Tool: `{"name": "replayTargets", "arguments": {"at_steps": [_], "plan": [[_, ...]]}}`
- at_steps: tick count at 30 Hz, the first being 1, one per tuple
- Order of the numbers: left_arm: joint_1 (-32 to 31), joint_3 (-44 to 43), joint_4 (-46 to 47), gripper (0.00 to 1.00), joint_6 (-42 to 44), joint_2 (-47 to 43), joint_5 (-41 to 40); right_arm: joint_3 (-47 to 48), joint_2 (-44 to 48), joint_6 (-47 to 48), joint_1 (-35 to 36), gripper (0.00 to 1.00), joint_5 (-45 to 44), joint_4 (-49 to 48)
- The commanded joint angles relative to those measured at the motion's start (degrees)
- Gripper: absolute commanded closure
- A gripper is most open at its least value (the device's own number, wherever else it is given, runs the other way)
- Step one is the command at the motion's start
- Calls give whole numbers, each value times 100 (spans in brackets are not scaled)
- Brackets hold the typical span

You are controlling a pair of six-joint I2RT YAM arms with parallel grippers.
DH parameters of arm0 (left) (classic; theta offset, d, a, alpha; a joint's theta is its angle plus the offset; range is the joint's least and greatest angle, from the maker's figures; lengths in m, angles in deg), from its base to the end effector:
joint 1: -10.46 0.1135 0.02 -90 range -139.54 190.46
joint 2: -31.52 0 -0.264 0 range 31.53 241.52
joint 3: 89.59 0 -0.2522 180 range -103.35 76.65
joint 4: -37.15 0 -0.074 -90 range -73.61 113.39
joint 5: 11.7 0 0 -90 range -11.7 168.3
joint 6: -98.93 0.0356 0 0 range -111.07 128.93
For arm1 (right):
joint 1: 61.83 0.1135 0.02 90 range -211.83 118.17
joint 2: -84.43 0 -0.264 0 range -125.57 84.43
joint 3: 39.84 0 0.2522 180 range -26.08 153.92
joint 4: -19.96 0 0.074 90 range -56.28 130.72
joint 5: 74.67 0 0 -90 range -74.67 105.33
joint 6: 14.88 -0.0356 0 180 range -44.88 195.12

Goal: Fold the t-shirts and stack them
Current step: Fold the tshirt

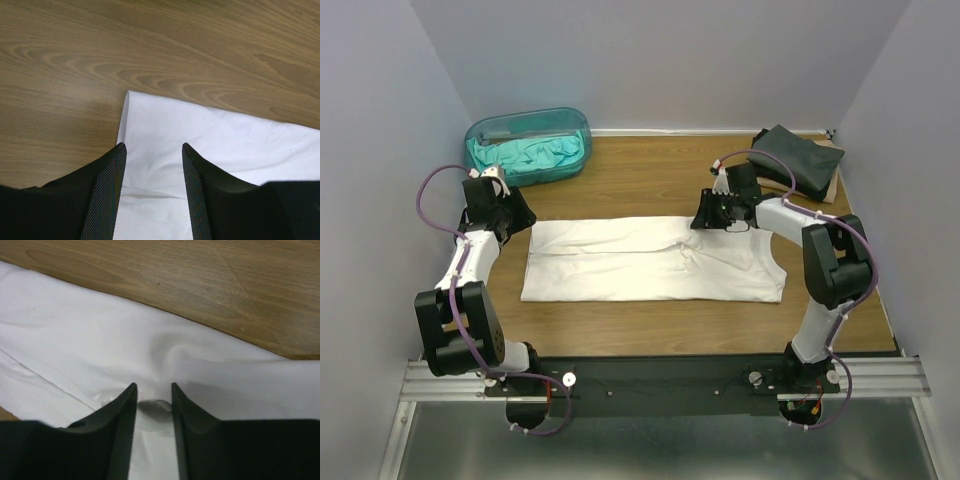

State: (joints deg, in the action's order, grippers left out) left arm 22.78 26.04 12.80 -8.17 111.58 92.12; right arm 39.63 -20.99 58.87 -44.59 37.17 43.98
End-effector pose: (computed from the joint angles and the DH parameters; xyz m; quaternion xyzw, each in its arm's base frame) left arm 0.2952 0.0558 0.2355 -0.1794 0.8833 -0.1264 0.4143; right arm 0.3646 0.1270 0.1757 -0.0728 0.9220 0.2673 0.2705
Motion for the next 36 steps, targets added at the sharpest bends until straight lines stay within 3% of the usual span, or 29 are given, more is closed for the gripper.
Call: {"name": "replayTargets", "arguments": {"at_steps": [1,4,6,19,24,25,27,32,36], "plan": [[25,-37,-22,44,128,-16,50,-67,-39,157,78,70,57,-86],[25,-54,-31,43,137,10,41,-102,57,140,131,91,39,-7],[25,-63,-31,43,137,28,15,-207,249,114,227,100,-66,20],[34,-2,4,43,190,178,-47,-964,1244,-458,834,96,-717,476],[25,-10,4,43,207,248,-55,-1122,1516,-695,1045,81,-840,714],[34,-10,4,43,207,257,-55,-1139,1586,-713,1063,67,-831,740],[34,-19,4,43,216,292,-38,-1166,1648,-739,1115,55,-805,872],[34,-54,13,43,207,327,-46,-1096,2025,-739,1186,42,-857,1162],[8,-160,39,43,67,353,-82,-868,2281,-853,1195,34,-1577,1180]]}}
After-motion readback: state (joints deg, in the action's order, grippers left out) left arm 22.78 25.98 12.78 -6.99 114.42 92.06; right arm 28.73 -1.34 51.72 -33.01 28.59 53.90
